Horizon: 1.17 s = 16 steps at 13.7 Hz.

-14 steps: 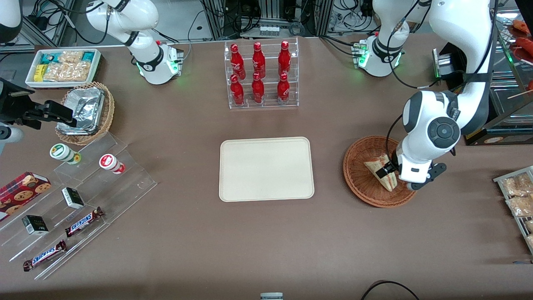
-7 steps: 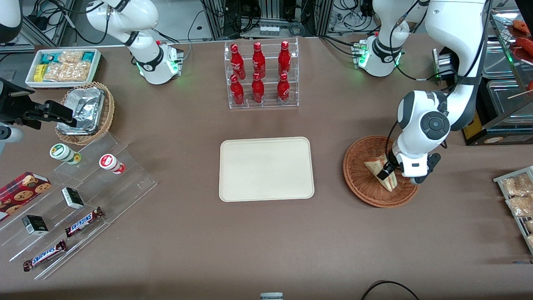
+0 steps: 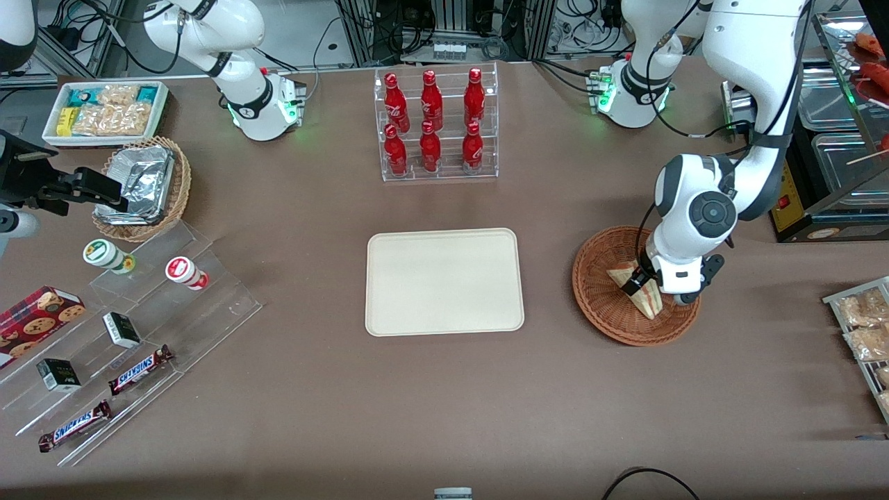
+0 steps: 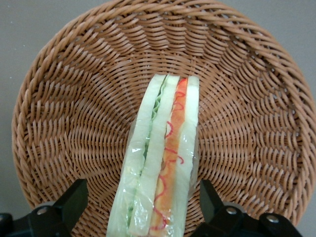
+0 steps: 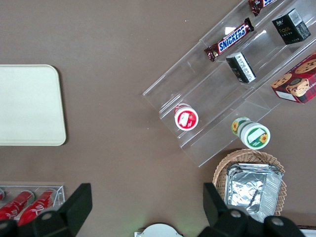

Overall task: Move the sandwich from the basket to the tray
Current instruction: 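Lower the left gripper and close it on the wrapped sandwich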

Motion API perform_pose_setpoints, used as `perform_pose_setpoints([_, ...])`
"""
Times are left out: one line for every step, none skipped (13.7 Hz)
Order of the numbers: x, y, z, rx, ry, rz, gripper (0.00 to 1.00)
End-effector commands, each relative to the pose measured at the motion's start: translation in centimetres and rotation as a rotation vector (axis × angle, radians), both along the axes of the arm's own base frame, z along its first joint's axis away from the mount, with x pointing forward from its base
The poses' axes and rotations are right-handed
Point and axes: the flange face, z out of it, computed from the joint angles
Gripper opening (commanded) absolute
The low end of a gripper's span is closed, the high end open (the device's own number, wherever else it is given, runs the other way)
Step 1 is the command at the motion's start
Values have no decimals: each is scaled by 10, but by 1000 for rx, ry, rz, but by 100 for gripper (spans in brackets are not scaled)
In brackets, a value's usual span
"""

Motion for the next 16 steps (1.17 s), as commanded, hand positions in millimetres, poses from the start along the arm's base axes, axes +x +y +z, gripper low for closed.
perform_pose_setpoints([-2, -3, -5, 6, 4, -8, 70])
perform_pose_setpoints([-3, -4, -6, 6, 7, -5, 24])
perform_pose_setpoints([-3, -2, -5, 9, 18, -9, 0])
perform_pose_setpoints([-4, -2, -3, 10, 32, -22, 0])
perform_pose_setpoints([-4, -2, -3, 8, 41, -47, 0])
perform_pose_setpoints([-5, -3, -4, 10, 46, -59, 0])
perform_pose_setpoints([-5, -8, -1, 8, 42, -70, 0])
perform_pose_setpoints([1, -13, 10, 6, 35, -78, 0])
perform_pose_setpoints([9, -16, 23, 9, 51, -79, 0])
perform_pose_setpoints([20, -23, 40, 12, 62, -86, 0])
perform_pose_setpoints([30, -37, 56, 14, 70, -122, 0])
perform_pose_setpoints([38, -46, 64, 18, 89, -156, 0])
perform_pose_setpoints([45, -56, 70, 16, 95, -189, 0])
perform_pose_setpoints([50, -68, 76, 8, 83, -225, 0])
perform_pose_setpoints([53, -87, 75, -7, 79, -281, 0])
perform_pose_setpoints([58, -111, 77, -41, 73, -336, 0])
